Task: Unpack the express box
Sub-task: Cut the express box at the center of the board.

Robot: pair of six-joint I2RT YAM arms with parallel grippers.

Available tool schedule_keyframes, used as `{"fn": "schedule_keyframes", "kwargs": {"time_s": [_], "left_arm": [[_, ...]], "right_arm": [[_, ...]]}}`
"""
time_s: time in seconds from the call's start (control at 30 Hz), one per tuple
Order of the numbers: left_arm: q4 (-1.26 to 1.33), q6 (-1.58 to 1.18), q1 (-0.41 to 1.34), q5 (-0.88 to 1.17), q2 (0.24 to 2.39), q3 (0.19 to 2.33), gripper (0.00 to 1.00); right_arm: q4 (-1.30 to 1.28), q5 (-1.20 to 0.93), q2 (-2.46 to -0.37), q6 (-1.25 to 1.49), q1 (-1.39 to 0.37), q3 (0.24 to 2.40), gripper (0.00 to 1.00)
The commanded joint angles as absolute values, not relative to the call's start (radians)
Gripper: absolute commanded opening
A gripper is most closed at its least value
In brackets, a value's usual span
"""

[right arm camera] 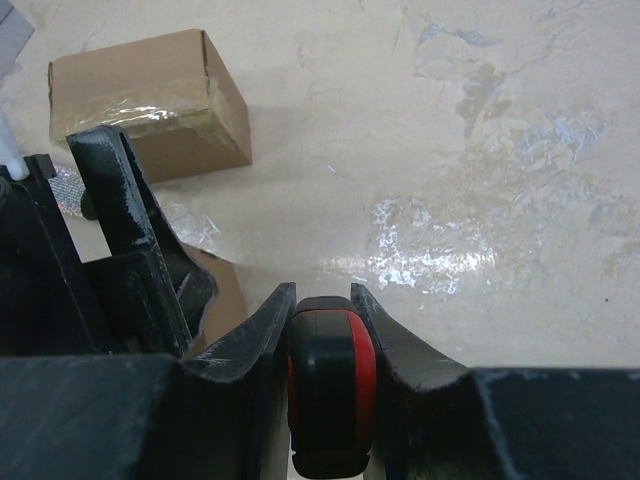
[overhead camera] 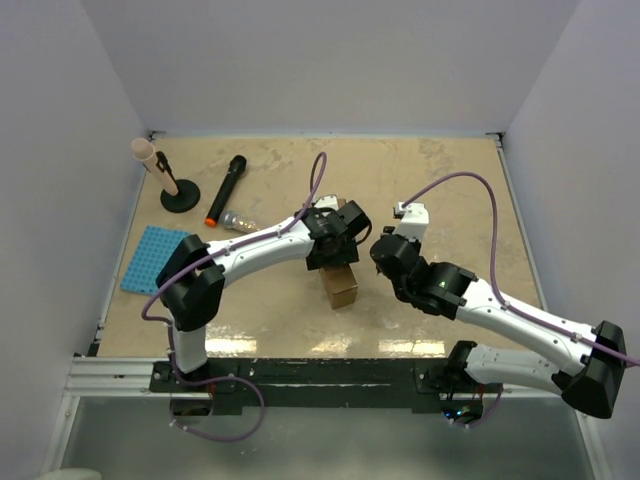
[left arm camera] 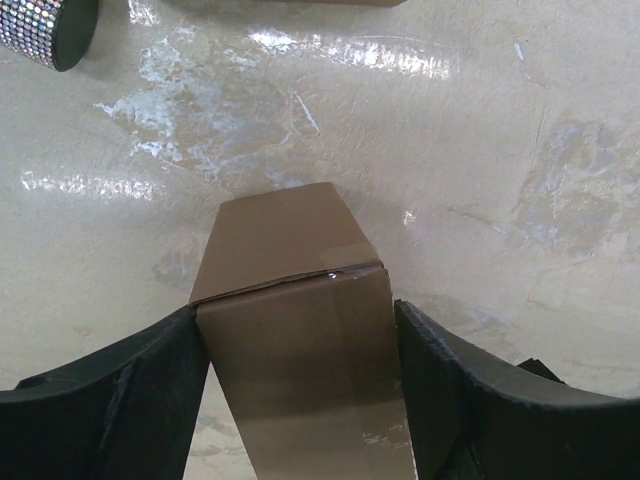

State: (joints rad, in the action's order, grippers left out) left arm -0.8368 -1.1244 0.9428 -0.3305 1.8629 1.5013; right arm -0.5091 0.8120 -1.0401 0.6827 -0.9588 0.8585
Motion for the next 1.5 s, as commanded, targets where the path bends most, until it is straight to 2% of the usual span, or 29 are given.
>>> {"fn": "schedule_keyframes", "kwargs": {"time_s": [0.0,0.23,0.4,0.6,0.73,0.83,0.97,1.07,1.1,1.2,1.47], "left_arm": [[-0.848,-1.045,0.943,-0.353,1.835,1.483,0.72],[-0.796,-0.836,0.942,-0.356,1.806,1.425,0.71],[-0.703,-0.659,0.942,-0.371,1.729,1.321,0.74],[-0.659,-0.539,0.928,-0.382,1.683,1.262,0.85],[-0.631,-0.515,0.917,-0.374,1.645,1.227,0.95],[-0.606,-0.518,0.913,-0.361,1.609,1.204,0.98],[-0.591,-0.523,0.911,-0.339,1.583,1.186,0.98],[-0.588,-0.519,0.910,-0.322,1.571,1.170,0.91],[-0.588,-0.517,0.910,-0.321,1.568,1.166,0.85],[-0.589,-0.511,0.910,-0.310,1.560,1.160,0.80],[-0.620,-0.506,0.910,-0.304,1.557,1.147,0.82]], "right_arm": [[-0.459,0.808,-1.026,0.675,-0.956,0.857,0.00],[-0.390,0.740,-0.988,0.588,-0.957,0.848,0.00],[-0.316,0.586,-0.913,0.489,-0.956,0.822,0.00],[-0.197,0.398,-0.833,0.397,-0.957,0.764,0.00],[-0.170,0.338,-0.847,0.373,-0.966,0.755,0.00],[-0.156,0.324,-0.845,0.364,-0.971,0.756,0.00],[-0.144,0.290,-0.821,0.350,-0.977,0.758,0.00],[-0.130,0.272,-0.798,0.345,-0.986,0.744,0.00],[-0.123,0.270,-0.787,0.345,-0.989,0.739,0.00],[-0.130,0.265,-0.782,0.339,-0.994,0.745,0.00],[-0.117,0.219,-0.782,0.318,-1.020,0.753,0.00]]}}
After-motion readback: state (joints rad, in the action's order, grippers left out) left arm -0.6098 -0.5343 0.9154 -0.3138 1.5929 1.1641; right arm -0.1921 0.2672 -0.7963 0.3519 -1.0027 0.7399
